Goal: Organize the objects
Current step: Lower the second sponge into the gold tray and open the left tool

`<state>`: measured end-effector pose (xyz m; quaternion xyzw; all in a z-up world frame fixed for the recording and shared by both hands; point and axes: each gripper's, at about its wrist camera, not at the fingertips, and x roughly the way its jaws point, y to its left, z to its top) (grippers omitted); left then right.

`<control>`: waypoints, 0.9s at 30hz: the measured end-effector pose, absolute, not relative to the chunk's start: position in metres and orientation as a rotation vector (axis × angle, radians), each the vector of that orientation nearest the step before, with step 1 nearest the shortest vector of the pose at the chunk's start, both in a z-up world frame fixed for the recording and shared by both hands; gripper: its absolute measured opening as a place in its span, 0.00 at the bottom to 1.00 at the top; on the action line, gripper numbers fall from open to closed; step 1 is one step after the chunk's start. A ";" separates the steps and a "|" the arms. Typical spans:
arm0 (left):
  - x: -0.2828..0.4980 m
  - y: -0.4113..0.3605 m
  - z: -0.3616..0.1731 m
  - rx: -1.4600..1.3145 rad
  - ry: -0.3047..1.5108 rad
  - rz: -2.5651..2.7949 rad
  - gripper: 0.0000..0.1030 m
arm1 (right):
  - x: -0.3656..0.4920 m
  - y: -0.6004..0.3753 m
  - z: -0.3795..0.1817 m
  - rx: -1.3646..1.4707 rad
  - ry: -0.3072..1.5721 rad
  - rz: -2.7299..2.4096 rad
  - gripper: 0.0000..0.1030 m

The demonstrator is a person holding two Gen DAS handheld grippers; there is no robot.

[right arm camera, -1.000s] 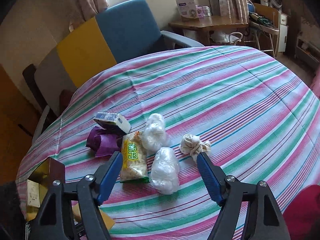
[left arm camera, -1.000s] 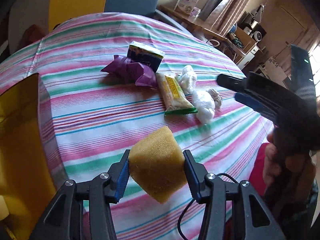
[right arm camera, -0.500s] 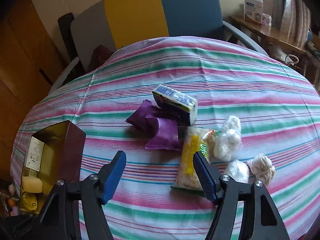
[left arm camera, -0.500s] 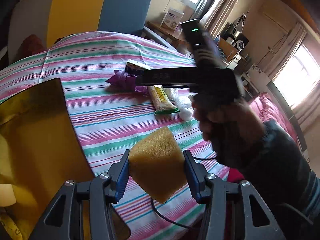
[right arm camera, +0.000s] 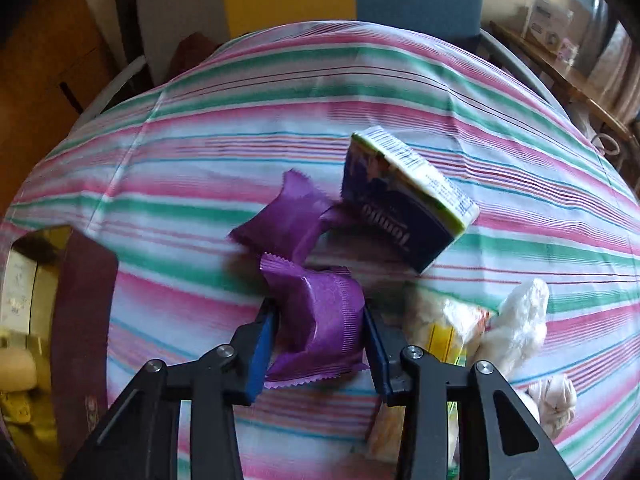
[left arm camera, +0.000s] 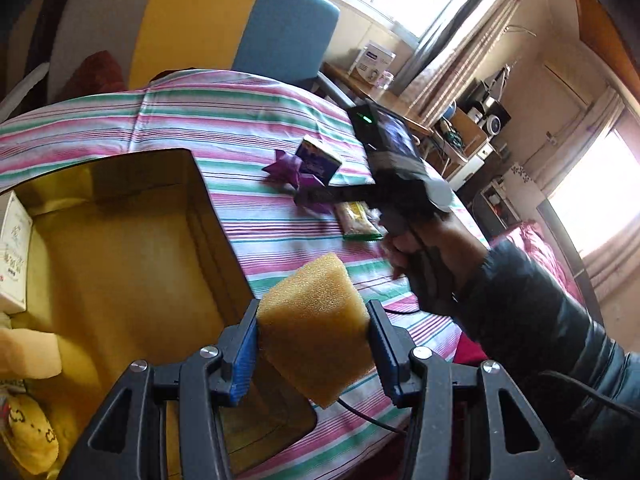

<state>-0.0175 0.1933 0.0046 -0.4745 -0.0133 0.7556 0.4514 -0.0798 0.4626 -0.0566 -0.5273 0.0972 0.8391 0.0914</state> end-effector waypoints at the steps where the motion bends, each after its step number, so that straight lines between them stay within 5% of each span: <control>1: -0.019 0.189 0.005 -1.171 -0.043 1.877 0.49 | -0.073 0.458 -0.055 -1.583 0.287 2.504 0.41; 16: -0.098 0.091 0.007 -1.237 -0.165 2.198 0.50 | 0.000 0.392 -0.059 -1.622 0.150 2.574 0.41; 27: -0.183 0.099 -0.031 -1.373 -0.005 2.295 0.53 | -0.001 0.391 -0.058 -1.628 0.106 2.573 0.41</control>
